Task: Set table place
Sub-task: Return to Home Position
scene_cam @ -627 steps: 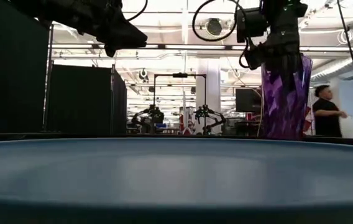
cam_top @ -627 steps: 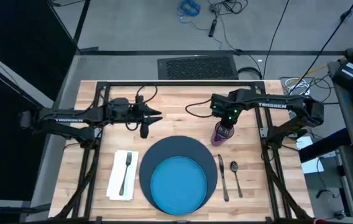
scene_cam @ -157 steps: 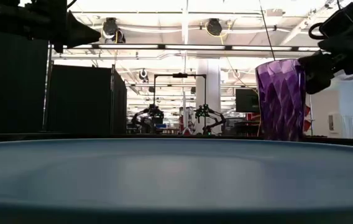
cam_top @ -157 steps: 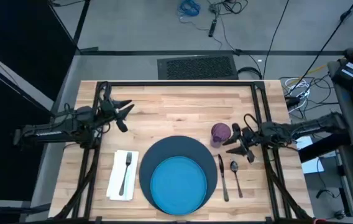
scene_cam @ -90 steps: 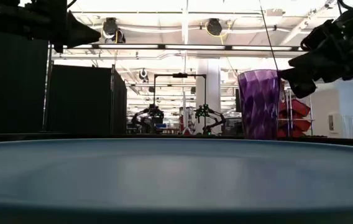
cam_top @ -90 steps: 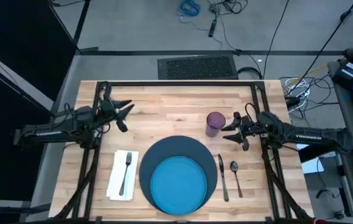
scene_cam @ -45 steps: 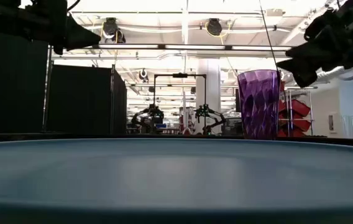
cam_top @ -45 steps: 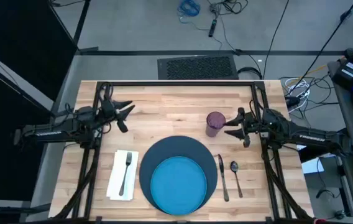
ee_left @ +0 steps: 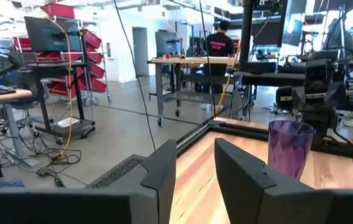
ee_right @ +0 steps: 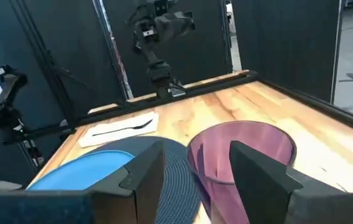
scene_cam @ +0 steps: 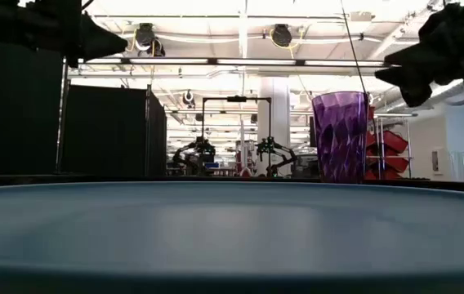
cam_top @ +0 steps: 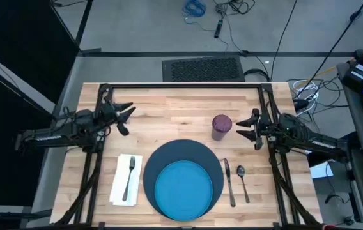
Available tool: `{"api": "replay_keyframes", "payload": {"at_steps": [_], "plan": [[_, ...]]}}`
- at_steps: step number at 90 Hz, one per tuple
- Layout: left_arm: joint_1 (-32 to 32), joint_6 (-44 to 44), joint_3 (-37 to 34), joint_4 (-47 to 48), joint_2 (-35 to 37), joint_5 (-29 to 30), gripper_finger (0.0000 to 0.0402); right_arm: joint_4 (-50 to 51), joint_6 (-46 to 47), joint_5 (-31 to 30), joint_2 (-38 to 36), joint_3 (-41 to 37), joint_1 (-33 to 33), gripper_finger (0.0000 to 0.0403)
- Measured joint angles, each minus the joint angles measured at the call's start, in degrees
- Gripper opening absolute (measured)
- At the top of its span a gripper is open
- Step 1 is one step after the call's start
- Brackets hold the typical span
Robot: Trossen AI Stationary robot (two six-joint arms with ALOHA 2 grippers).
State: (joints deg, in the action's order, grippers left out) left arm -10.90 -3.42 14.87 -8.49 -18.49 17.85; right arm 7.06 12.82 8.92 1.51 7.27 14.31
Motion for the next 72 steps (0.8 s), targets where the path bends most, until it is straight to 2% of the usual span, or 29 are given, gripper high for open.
{"api": "replay_keyframes", "payload": {"at_steps": [11, 20, 38, 49, 72], "plan": [[0.0, 0.0, 0.0, 0.1, 0.2, 0.0, 0.0094, -5.2, 0.3, -1.4, 0.0, -2.1, -1.6, 0.0169], [0.0, 0.1, 0.0, 0.1, 0.1, 0.0, 0.0094, -9.9, 0.8, -4.7, 0.0, -5.2, -3.3, 0.0169], [0.0, 0.1, 0.0, 0.0, 0.2, 1.0, 0.0094, -9.0, 1.4, -12.4, 0.0, -6.5, -6.7, 0.0169], [0.0, 0.5, 0.0, 0.1, 0.4, 4.0, 0.0094, -8.9, 1.1, -16.3, 0.0, -6.5, -9.1, 0.0169], [0.0, 1.5, 0.0, 3.5, 2.2, 4.9, 0.0094, -9.0, 0.2, -16.3, 1.9, -6.5, -12.8, 0.0169]]}}
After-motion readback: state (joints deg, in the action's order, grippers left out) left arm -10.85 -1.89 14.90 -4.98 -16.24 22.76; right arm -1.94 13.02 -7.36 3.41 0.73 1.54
